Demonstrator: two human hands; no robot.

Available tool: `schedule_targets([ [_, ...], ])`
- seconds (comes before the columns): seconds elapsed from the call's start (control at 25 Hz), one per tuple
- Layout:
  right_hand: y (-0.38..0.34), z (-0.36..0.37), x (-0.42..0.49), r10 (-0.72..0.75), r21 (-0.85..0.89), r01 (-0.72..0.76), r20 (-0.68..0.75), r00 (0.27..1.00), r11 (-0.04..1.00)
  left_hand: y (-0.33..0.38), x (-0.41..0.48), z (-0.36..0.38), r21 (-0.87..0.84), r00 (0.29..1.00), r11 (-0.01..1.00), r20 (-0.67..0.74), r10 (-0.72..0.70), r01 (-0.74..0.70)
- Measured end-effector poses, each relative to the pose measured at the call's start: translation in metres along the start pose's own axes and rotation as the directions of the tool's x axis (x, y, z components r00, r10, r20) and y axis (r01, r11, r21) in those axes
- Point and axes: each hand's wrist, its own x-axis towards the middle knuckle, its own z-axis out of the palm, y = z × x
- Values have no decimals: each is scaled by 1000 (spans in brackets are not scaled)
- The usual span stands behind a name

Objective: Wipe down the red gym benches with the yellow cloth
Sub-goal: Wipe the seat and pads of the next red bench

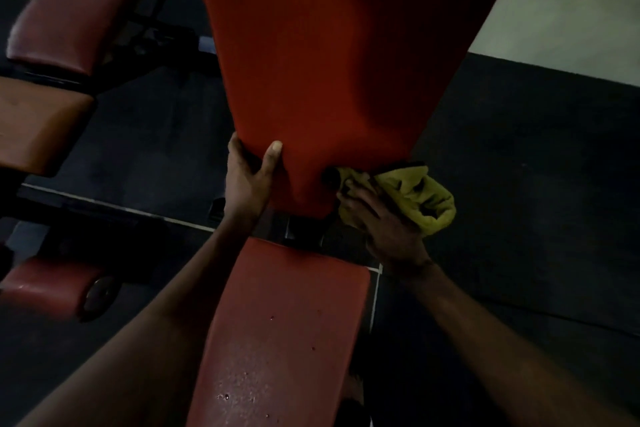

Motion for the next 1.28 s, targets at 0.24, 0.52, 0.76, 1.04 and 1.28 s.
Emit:
schedule_targets([
  [0.24,-48,-9,21,750,605,-513,-227,622,609,58,-26,-16,301,991,950,-71,113,-87],
  [0.52,-41,-46,56,891,795,-404,-382,246,453,126,-38,-12,555,724,521,238,648,-649],
  [0.76,-37,-91,76,866,834,-277,-390,313,476,134,-7,-26,587,709,458,312,633,-668],
  [1.04,-19,-111,83,778,826,-202,-371,508,526,145,-22,-12,575,732,545,145,666,-610],
  [1.28,-18,-159,121,713,712,-214,-534,455,669,202,-3,-21,608,641,474,76,764,-637],
])
